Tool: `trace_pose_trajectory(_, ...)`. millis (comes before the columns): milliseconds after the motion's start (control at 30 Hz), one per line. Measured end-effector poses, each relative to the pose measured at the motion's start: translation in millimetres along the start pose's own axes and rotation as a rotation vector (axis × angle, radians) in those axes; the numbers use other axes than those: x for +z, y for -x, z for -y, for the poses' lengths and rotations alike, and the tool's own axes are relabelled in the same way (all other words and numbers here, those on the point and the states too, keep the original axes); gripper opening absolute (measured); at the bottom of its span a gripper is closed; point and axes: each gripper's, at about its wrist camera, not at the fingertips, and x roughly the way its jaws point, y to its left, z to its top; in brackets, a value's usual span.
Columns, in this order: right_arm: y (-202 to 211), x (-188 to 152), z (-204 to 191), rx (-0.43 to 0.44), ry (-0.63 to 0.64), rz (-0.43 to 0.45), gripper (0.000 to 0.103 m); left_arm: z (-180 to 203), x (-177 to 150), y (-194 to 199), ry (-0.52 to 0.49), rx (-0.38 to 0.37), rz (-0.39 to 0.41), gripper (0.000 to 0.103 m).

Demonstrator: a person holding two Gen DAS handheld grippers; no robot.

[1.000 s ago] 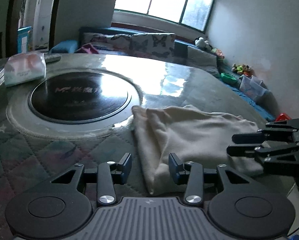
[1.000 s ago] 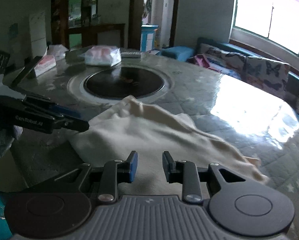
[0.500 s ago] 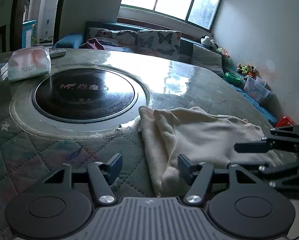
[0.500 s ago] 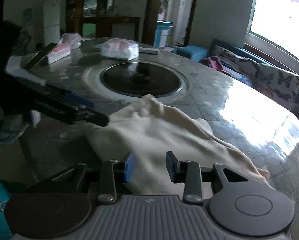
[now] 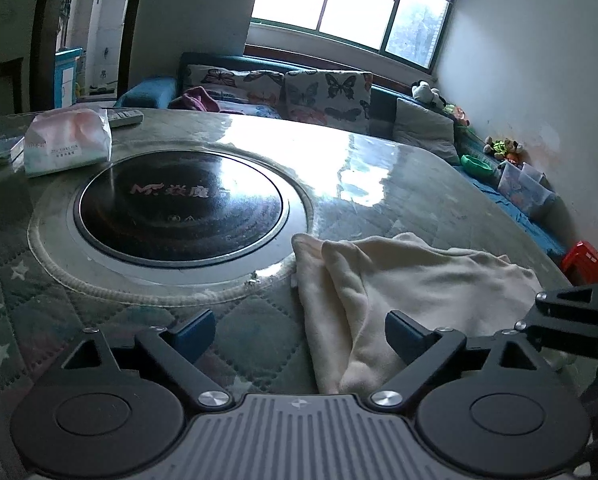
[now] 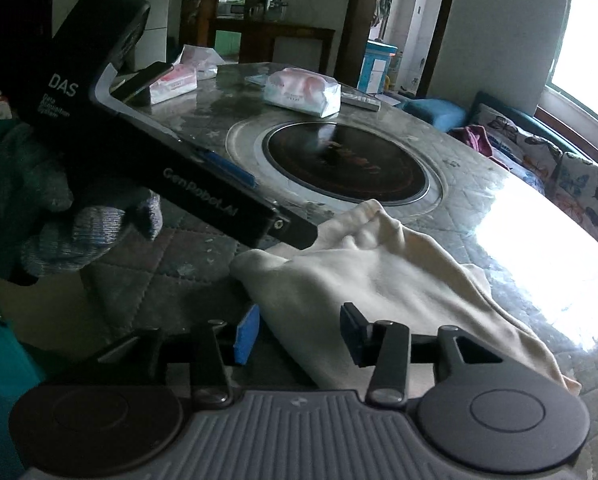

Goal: Fold clothes

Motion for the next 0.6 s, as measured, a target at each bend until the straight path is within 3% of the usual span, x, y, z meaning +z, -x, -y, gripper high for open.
trace_pose_trajectory(200,-3,0,0,-0.005,-0.001,-0.003,0.053,-2,4,-3,0.014,0.007,0.002,0.102)
trace_pose_trajectory(600,-5,1,4,-0.043,-0.030,-0.003,0.060,-7,11,-6,0.053,0.044,0.002,0.103)
